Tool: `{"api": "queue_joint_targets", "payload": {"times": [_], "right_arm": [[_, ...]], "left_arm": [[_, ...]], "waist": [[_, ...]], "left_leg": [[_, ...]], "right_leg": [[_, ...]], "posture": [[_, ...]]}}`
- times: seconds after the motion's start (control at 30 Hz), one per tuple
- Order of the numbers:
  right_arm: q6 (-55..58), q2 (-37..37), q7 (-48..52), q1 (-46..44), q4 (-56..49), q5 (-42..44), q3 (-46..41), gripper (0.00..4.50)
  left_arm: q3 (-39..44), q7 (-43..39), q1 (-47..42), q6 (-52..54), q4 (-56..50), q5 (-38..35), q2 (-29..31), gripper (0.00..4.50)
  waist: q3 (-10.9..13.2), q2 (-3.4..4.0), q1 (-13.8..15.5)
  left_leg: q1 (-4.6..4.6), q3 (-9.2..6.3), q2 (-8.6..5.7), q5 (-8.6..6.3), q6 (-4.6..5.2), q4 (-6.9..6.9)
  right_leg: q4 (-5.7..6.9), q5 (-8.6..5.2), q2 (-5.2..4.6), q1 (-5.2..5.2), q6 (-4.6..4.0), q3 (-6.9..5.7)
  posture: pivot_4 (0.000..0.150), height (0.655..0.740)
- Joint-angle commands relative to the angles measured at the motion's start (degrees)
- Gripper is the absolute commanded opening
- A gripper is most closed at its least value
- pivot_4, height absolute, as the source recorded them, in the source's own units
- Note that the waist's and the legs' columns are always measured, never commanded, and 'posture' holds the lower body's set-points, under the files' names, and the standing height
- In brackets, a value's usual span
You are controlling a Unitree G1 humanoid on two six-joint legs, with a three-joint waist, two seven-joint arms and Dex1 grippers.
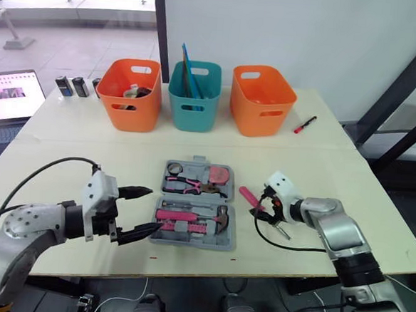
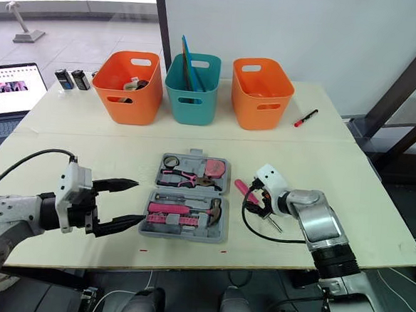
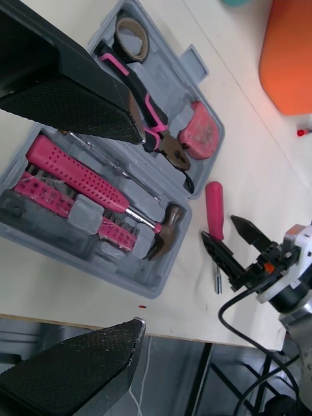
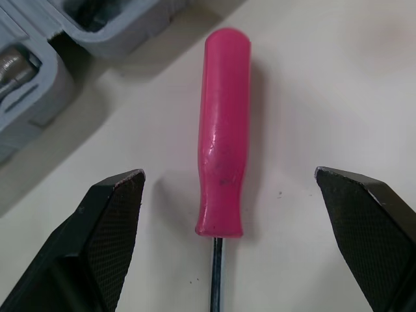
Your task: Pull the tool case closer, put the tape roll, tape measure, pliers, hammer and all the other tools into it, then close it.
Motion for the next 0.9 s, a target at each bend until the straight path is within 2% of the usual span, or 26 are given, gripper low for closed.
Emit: {"api": "queue_joint_targets", "payload": {"times": [0.03, 0.07, 0.17, 0.37, 0.4, 0.53, 0.67, 0.8, 0.9], "right_arm": [[-2.3, -0.4, -0.5, -0.3, 1.6, 0.1, 0.0, 4.43], [-2.0, -0.4, -0.6, -0.4, 2.1, 0.1, 0.2, 4.43], [-0.1, -0.8, -0.5, -0.3, 2.3, 0.3, 0.5, 3.66], [2.0, -0.8, -0.5, 0.0, -0.3, 2.1, -0.7, 0.62], [2.5, -0.9, -0.5, -0.3, -0.9, 2.4, -0.8, 0.39], [4.3, -3.1, 1.1, -3.2, -4.0, 2.0, 0.5, 0.4], [-2.6, -6.6, 2.9, -7.2, -8.5, -2.2, 5.7, 0.4], [-1.0, -9.3, 14.8, -15.0, -13.3, -1.1, 13.5, 0.4], [4.7, -8.9, 22.6, -22.1, -16.6, -0.2, 20.4, 0.4]], "left_arm": [[-0.3, -0.3, -0.7, -0.2, -1.3, 0.0, 0.7, 4.5], [-0.4, -0.3, -0.8, -0.4, -1.1, 0.3, 0.6, 4.5], [-0.3, -0.1, -0.8, -0.5, -1.0, 0.5, 0.7, 4.5], [0.8, -0.2, 0.8, -0.9, -0.8, 0.7, 0.9, 4.5], [0.9, -0.1, 1.0, -0.6, -0.8, 0.6, 1.0, 4.5], [2.3, 0.2, 2.6, 0.8, -0.1, 0.1, 1.9, 4.5], [5.1, -1.2, 6.1, 0.0, 0.9, 0.8, 3.4, 4.5], [7.5, -2.4, 8.7, -1.4, 2.3, 2.0, 4.5, 4.5], [8.7, -3.6, 10.2, -2.1, 2.8, 2.1, 4.9, 4.5]], "waist": [[0.0, 0.0, 0.0], [0.0, 0.0, 0.0], [0.0, 0.0, 0.0], [0.0, -0.01, 0.0], [0.0, -0.01, 0.0], [0.0, 0.02, 0.0], [0.1, 0.19, -0.3], [0.1, 0.22, -0.2], [0.2, 0.23, -0.1]], "left_leg": [[0.0, 0.0, 0.0, 0.0, 0.0, 0.0], [0.0, 0.0, 0.0, 0.0, 0.0, 0.0], [0.01, 0.0, 0.0, 0.0, 0.0, 0.02], [0.02, 0.0, 0.0, 0.0, 0.0, 0.02], [0.02, 0.0, 0.0, 0.0, 0.0, 0.02], [0.02, 0.0, 0.0, 0.0, 0.0, 0.0], [0.01, 0.04, 0.0, 0.0, 0.0, -0.01], [-0.01, 0.04, 0.04, 0.0, 0.0, -0.12], [-0.07, 0.05, 0.04, 0.0, 0.0, -0.2]], "right_leg": [[0.0, 0.0, 0.0, 0.0, 0.0, 0.0], [0.0, 0.0, 0.0, 0.0, 0.0, 0.0], [0.0, 0.0, 0.0, 0.02, 0.0, 0.0], [0.0, 0.0, 0.0, 0.04, 0.0, 0.0], [0.0, 0.0, 0.0, 0.03, 0.0, 0.0], [0.0, 0.0, 0.0, 0.0, 0.0, 0.0], [0.0, 0.01, 0.0, -0.07, -0.02, 0.04], [0.03, 0.0, 0.01, -0.22, -0.02, 0.03], [0.01, 0.0, 0.01, -0.29, -0.02, 0.03]], "posture": [[0.15, 0.7344], [0.15, 0.7344], [0.15, 0.7344], [0.15, 0.7344], [0.15, 0.7344], [0.15, 0.7344], [0.15, 0.7344], [0.15, 0.7344], [0.15, 0.7344]]}}
